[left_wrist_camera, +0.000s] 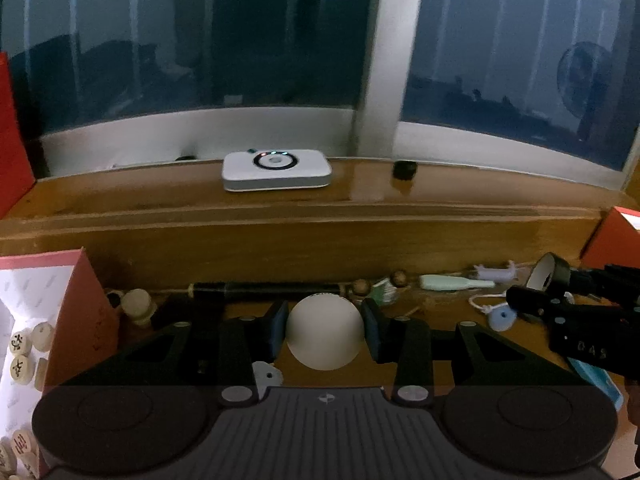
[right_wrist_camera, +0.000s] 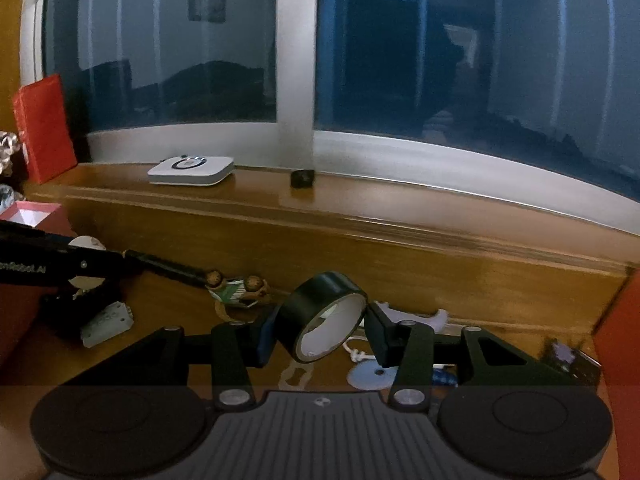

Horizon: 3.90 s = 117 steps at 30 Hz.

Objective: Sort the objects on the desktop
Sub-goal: 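Carry the ball and tape roll in both tools over to the cardboard box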

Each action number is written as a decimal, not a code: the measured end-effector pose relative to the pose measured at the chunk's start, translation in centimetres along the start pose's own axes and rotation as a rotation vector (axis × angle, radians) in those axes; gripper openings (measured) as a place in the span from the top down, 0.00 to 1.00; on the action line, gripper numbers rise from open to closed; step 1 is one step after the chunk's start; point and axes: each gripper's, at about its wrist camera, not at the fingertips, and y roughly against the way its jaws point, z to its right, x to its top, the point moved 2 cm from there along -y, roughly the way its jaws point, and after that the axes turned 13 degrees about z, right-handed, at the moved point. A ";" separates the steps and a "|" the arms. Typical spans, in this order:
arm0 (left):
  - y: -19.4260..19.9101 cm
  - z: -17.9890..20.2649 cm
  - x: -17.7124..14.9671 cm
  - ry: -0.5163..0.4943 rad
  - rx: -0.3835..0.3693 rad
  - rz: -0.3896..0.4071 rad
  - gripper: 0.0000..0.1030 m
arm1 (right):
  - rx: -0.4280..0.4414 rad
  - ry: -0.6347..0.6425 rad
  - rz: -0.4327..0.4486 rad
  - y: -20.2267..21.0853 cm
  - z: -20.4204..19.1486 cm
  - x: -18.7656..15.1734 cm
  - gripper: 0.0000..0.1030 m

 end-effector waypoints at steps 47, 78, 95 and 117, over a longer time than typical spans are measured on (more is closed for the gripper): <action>7.4 6.9 0.8 -0.048 -0.069 0.076 0.61 | -0.040 -0.010 0.126 11.1 2.0 2.9 0.53; 3.5 21.2 2.3 -0.169 -0.263 0.079 0.61 | -0.282 -0.118 0.160 16.7 16.0 1.2 0.53; 2.5 27.2 2.4 -0.210 -0.358 0.067 0.61 | -0.391 -0.164 0.166 20.4 20.7 -0.3 0.53; 1.5 36.7 2.2 -0.297 -0.512 0.057 0.61 | -0.559 -0.228 0.177 26.4 27.1 -2.8 0.53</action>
